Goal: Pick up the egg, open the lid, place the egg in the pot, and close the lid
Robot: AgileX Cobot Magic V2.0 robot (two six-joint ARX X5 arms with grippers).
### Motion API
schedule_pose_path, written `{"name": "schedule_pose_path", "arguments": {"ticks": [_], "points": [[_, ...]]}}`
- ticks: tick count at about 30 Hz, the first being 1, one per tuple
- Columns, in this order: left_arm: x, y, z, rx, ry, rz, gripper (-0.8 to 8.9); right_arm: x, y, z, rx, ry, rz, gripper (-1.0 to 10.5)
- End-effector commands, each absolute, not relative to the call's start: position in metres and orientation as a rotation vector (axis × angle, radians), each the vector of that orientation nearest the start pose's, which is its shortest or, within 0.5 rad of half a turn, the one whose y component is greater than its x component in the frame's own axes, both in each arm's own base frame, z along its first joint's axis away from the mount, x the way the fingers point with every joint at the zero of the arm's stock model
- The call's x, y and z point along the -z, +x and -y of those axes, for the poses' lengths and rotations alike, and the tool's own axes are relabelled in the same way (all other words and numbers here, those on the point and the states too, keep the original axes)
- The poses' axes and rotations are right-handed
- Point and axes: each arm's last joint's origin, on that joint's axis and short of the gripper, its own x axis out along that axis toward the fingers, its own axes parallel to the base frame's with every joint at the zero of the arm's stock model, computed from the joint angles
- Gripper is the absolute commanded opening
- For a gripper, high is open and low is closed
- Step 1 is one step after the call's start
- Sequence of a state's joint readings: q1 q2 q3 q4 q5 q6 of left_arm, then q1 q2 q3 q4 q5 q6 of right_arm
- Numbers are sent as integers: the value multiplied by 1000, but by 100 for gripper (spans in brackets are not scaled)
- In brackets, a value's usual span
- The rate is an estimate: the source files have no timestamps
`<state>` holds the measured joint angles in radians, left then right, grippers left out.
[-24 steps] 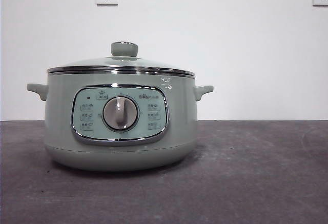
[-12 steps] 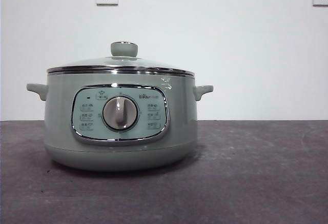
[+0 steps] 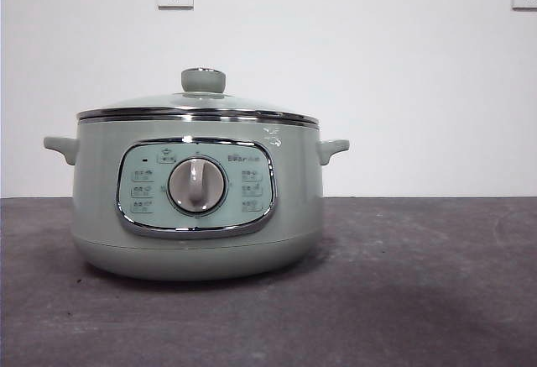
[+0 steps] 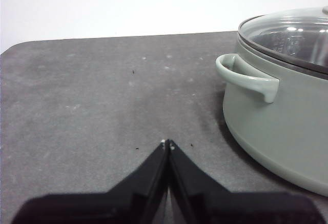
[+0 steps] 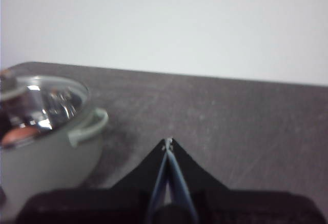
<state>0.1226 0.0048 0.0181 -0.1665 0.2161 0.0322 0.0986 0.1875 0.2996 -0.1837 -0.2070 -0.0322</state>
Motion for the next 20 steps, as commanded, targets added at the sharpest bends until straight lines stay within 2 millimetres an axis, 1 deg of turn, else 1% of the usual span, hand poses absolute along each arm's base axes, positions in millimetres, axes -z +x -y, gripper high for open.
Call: {"name": "schedule_pose_path", "arguments": {"ticks": [1, 2, 5, 8, 11, 16, 18, 20], "points": [[-149, 96, -6, 89, -5, -161, -3, -209, 93, -15, -300, 8, -69, 0], [-149, 96, -6, 89, -5, -161, -3, -199, 93, -15, -299, 13, -76, 0], [-149, 96, -6, 89, -5, -161, -3, -179, 93, -15, -297, 38, -99, 0], [-149, 96, -6, 89, -5, -161, -3, -162, 94, -15, -293, 71, -123, 0], [-149, 96, -6, 89, -5, -161, -3, -150, 95, -15, -288, 102, -167, 0], [-149, 96, -6, 89, -5, -161, -3, -149, 95, -15, -269, 108, -182, 0], [-149, 96, -6, 89, -5, -161, -3, -149, 95, -15, -266, 161, -188, 0], [-149, 96, -6, 89, -5, -161, -3, -149, 95, -15, -264, 176, -185, 0]]}}
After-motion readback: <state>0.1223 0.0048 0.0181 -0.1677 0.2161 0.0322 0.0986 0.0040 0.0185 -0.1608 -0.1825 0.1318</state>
